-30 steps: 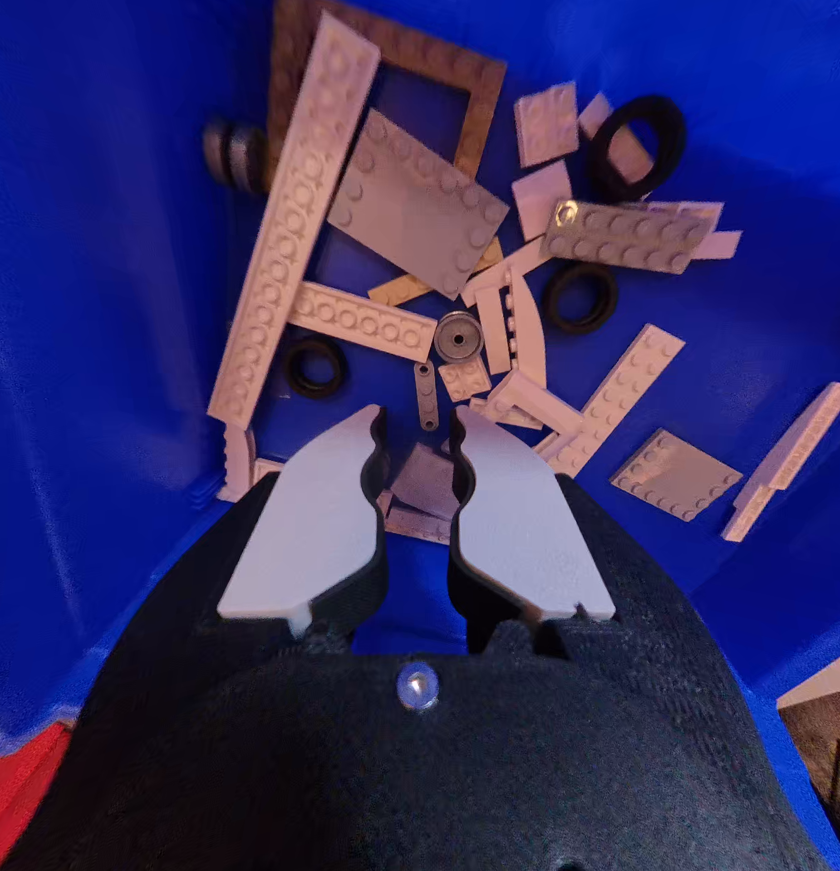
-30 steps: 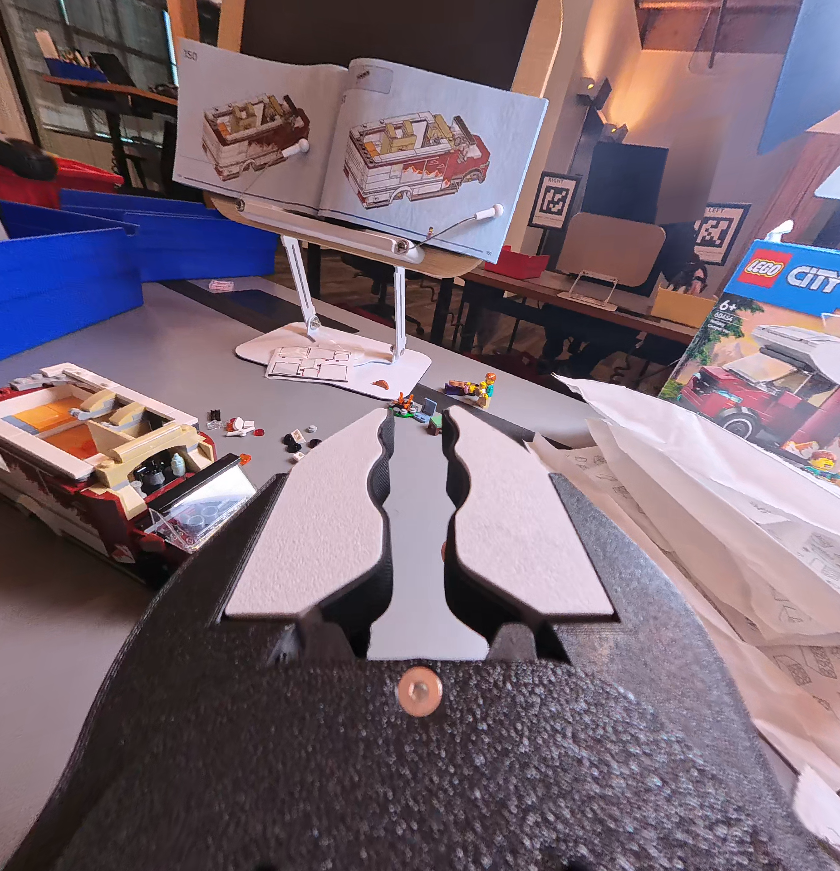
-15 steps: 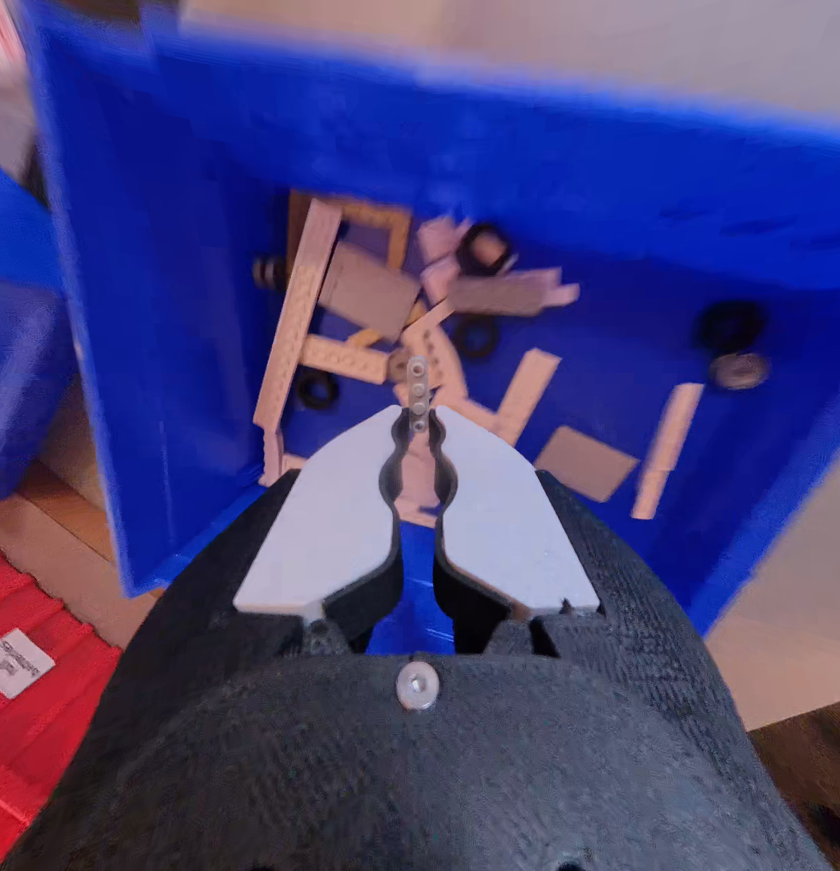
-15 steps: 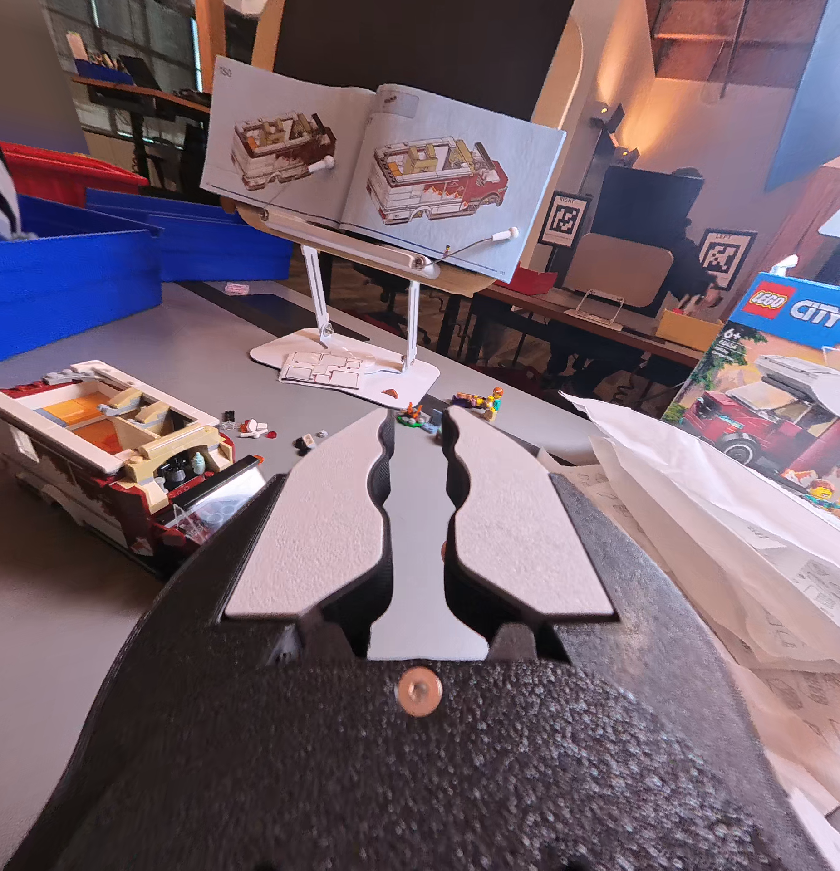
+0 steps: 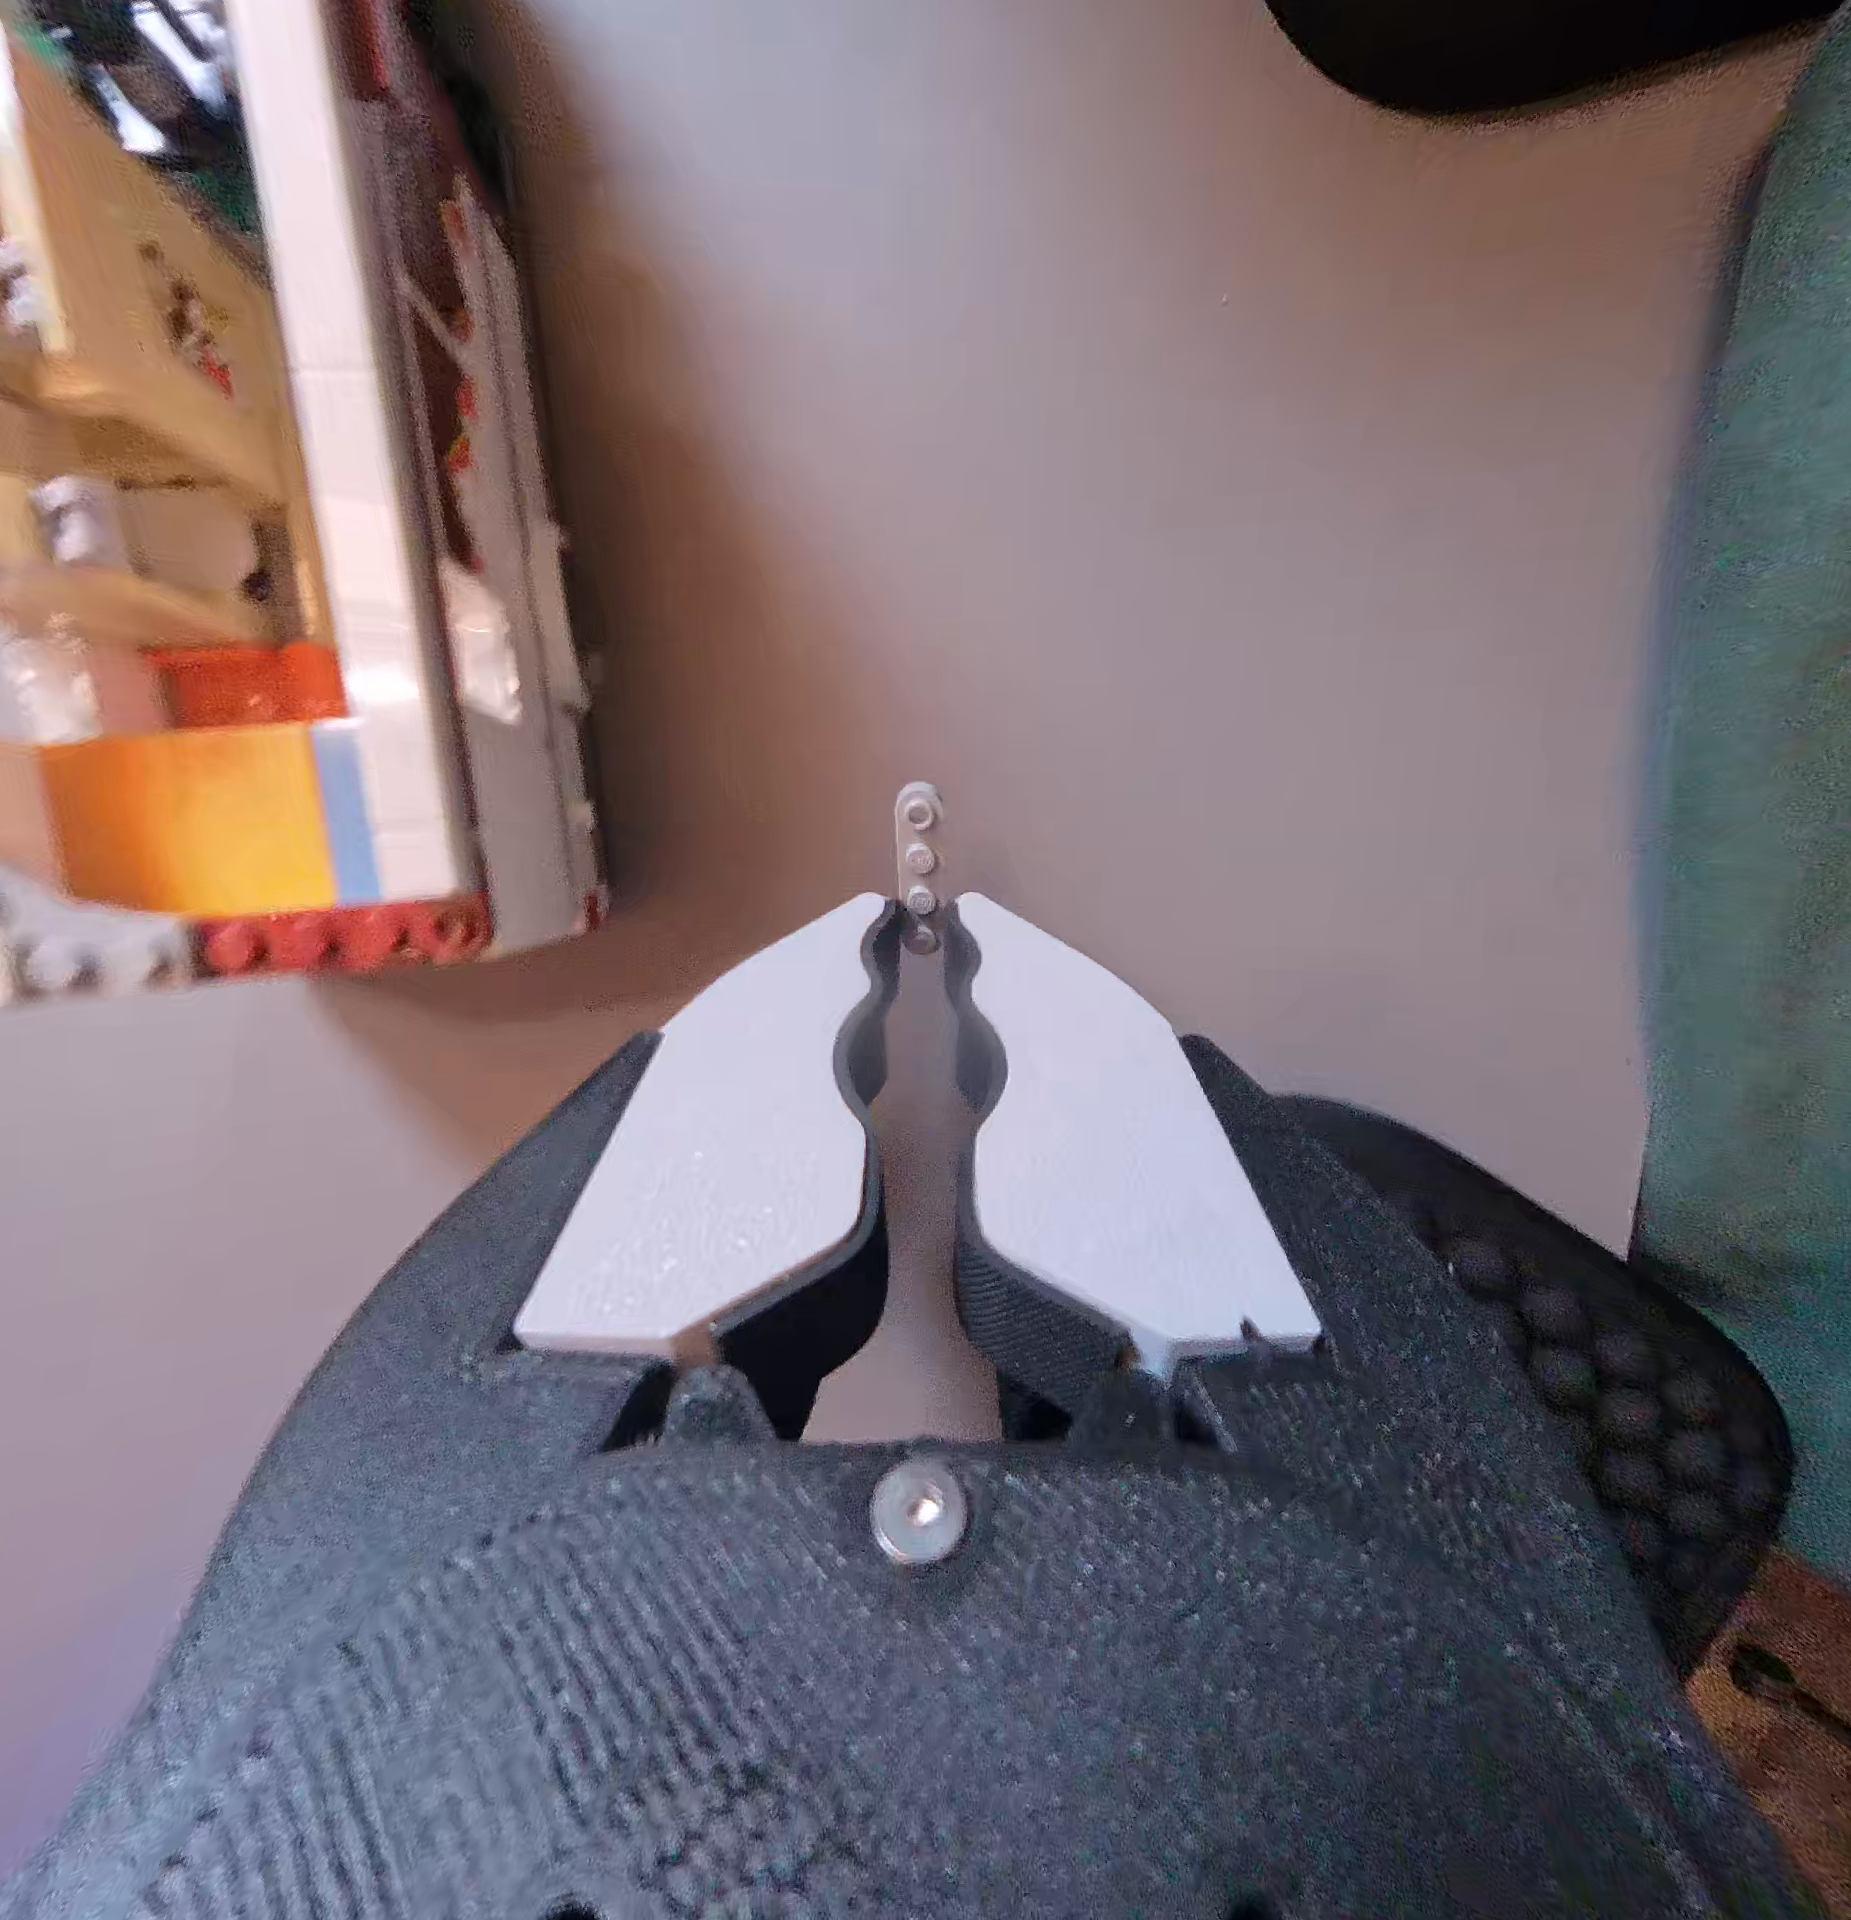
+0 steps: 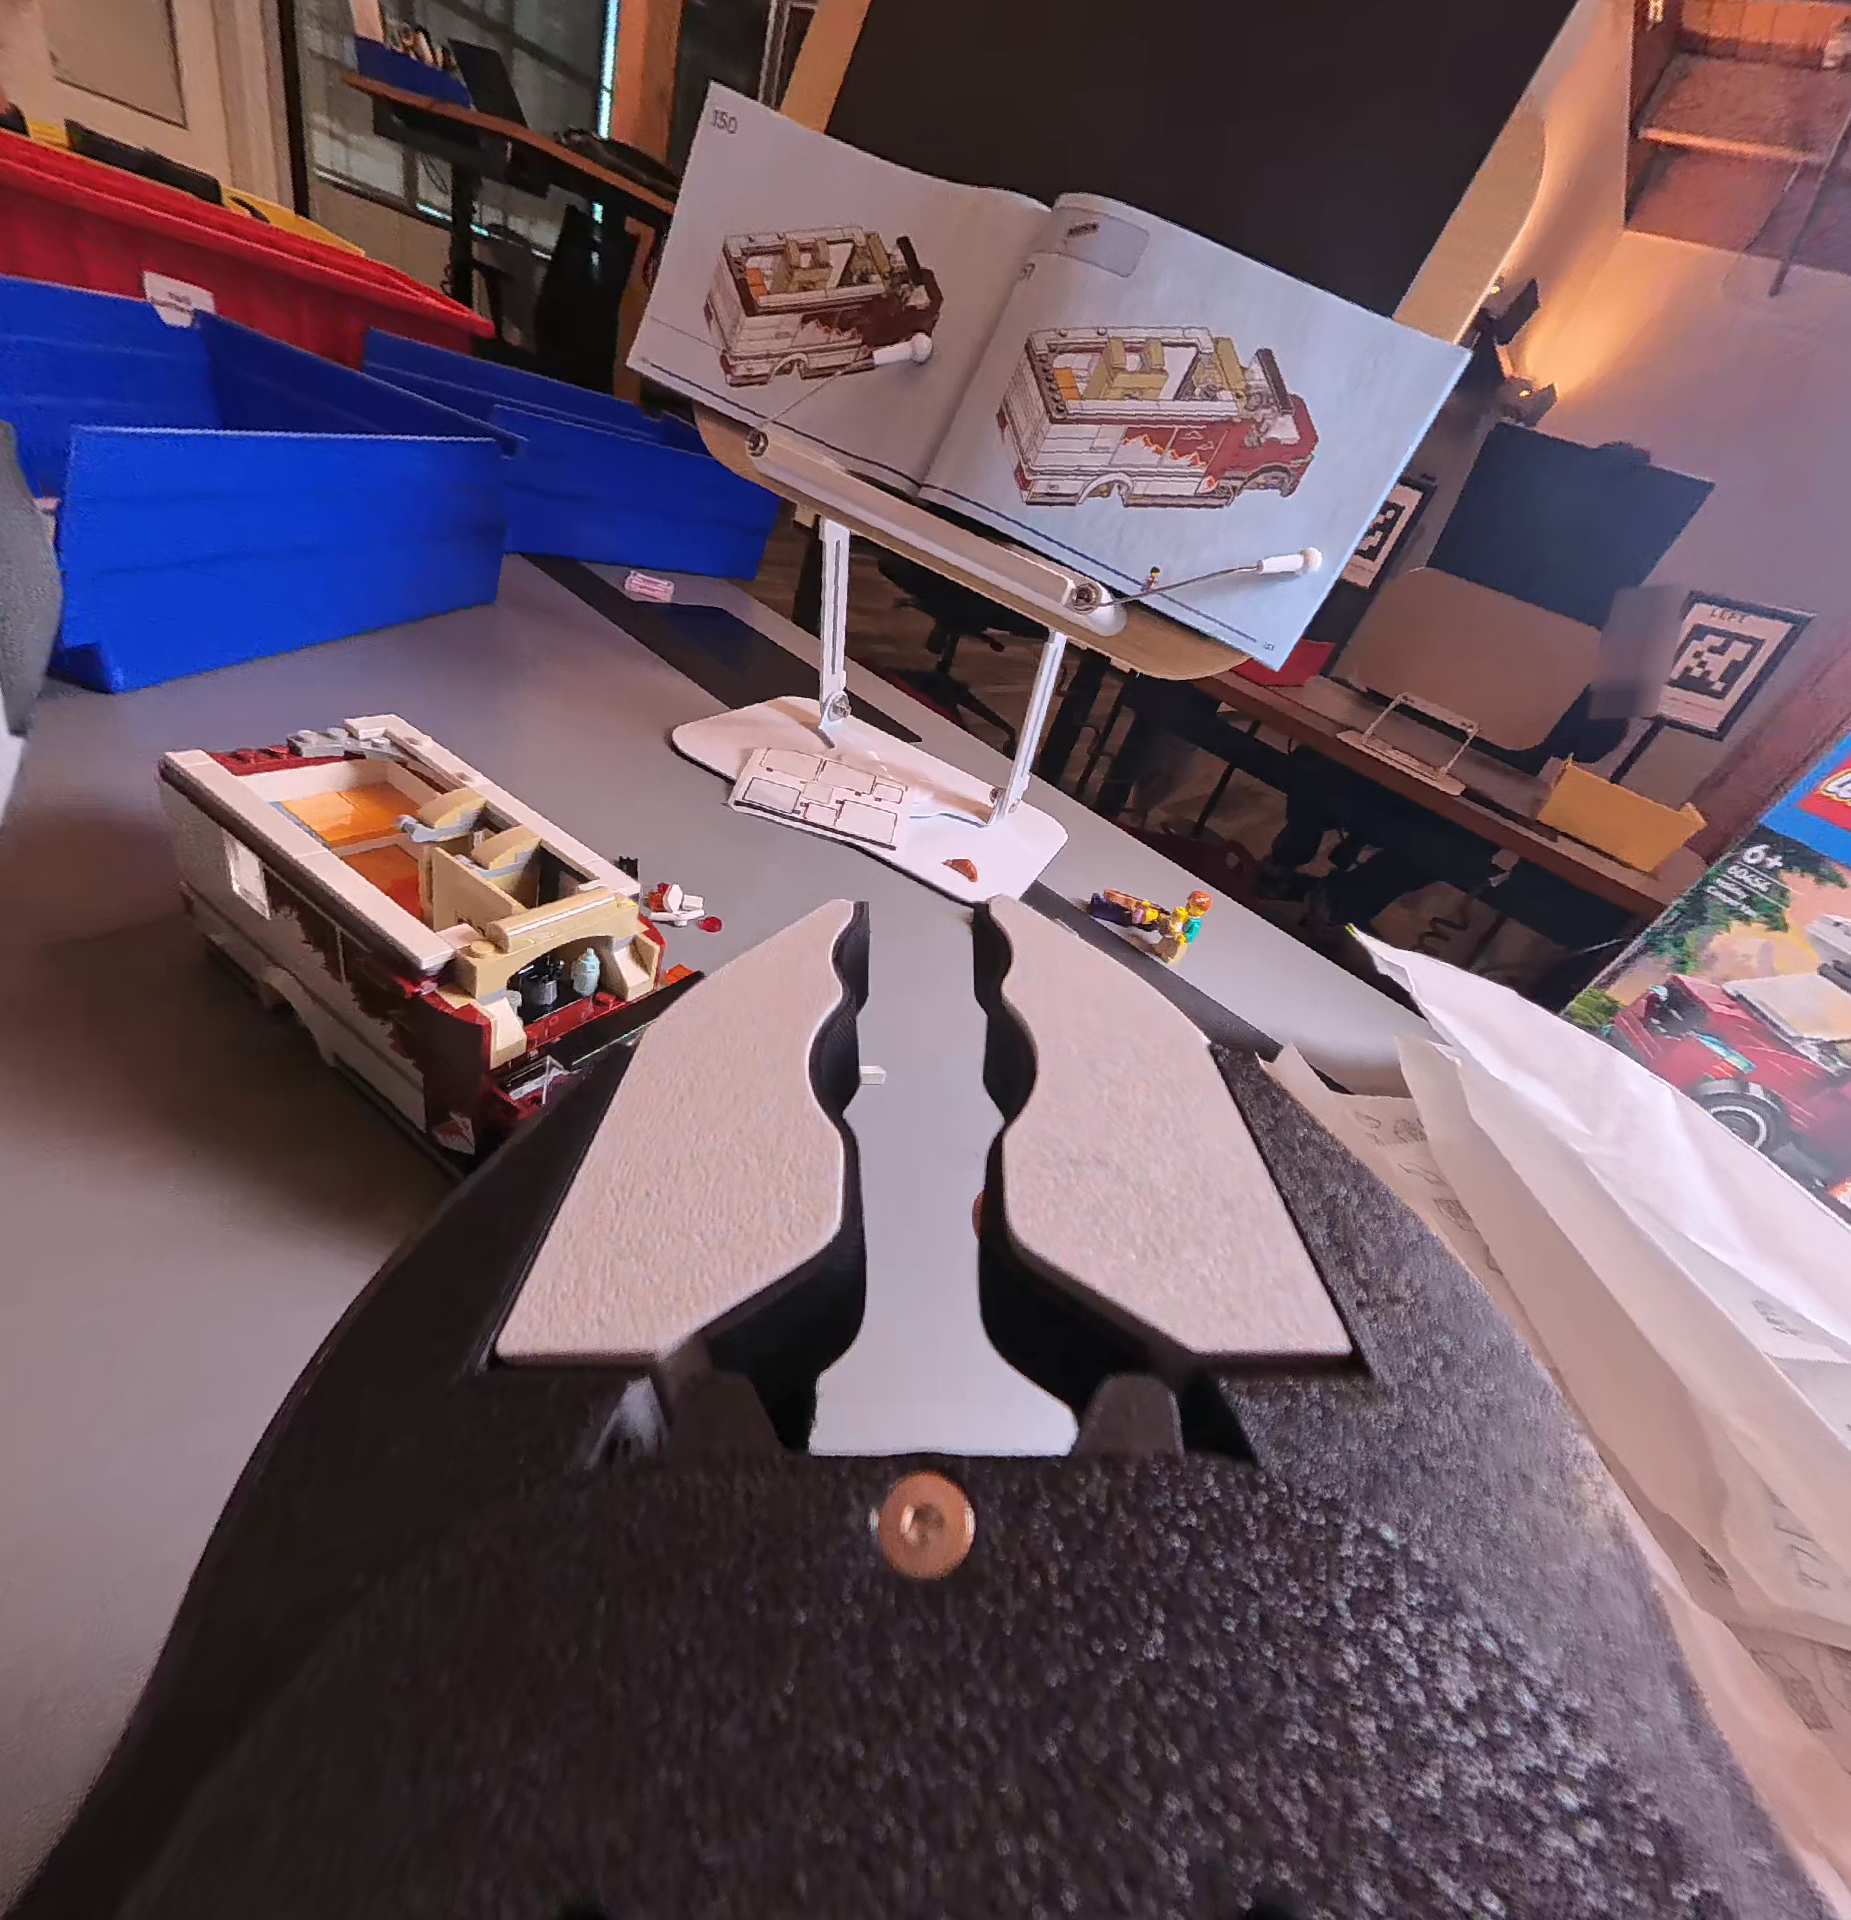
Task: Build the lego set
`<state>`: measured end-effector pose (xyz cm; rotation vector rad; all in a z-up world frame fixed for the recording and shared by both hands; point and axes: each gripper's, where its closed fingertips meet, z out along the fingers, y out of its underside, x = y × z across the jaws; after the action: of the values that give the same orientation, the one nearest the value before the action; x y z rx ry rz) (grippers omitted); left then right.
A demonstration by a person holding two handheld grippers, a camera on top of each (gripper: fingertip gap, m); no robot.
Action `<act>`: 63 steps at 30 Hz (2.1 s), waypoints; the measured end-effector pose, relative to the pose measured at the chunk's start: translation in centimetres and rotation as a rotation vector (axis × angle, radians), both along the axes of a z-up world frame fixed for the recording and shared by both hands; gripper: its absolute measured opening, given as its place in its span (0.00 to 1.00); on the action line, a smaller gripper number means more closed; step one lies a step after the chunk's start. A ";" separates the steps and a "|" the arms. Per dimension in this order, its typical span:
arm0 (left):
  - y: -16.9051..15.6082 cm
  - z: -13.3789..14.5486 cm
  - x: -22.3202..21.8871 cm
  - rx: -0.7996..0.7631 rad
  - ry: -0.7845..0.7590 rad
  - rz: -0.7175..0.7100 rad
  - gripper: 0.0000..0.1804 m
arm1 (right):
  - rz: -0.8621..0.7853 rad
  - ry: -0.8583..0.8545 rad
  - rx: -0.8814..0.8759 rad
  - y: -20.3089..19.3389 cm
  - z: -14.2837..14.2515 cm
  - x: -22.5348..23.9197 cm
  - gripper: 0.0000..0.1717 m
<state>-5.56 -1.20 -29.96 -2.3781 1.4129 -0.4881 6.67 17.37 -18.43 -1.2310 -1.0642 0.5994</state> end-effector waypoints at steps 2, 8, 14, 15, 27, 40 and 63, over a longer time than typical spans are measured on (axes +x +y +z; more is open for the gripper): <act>0.1 -0.8 0.6 0.006 0.010 0.000 0.04 | 0.005 -0.011 0.006 -0.2 -0.2 -0.1 0.11; 0.4 0.8 0.1 0.069 -0.087 0.048 0.18 | 0.032 -0.035 0.013 -0.8 -0.6 -0.7 0.11; 5.6 4.8 -3.9 0.309 -0.294 0.283 0.29 | 0.070 -0.086 -0.001 -1.3 -1.9 -1.4 0.11; 5.9 4.8 -4.2 0.332 -0.312 0.288 0.33 | 0.077 -0.094 -0.008 -1.4 -2.1 -1.5 0.11; 8.0 1.7 -2.3 0.483 -0.314 0.245 0.43 | 0.168 -0.197 -0.009 -3.1 -4.5 -2.8 0.11; 5.2 2.0 0.2 0.557 -0.358 0.158 0.24 | 0.242 -0.299 -0.007 -4.5 -6.7 -3.6 0.13; 8.4 11.1 -9.3 0.991 -0.602 0.732 0.07 | 0.036 0.041 0.022 7.3 8.1 -17.7 0.05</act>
<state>-14.90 7.17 -18.82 -1.5340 0.2983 -0.1819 -11.06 24.70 -10.35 -1.1780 -1.0579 0.6357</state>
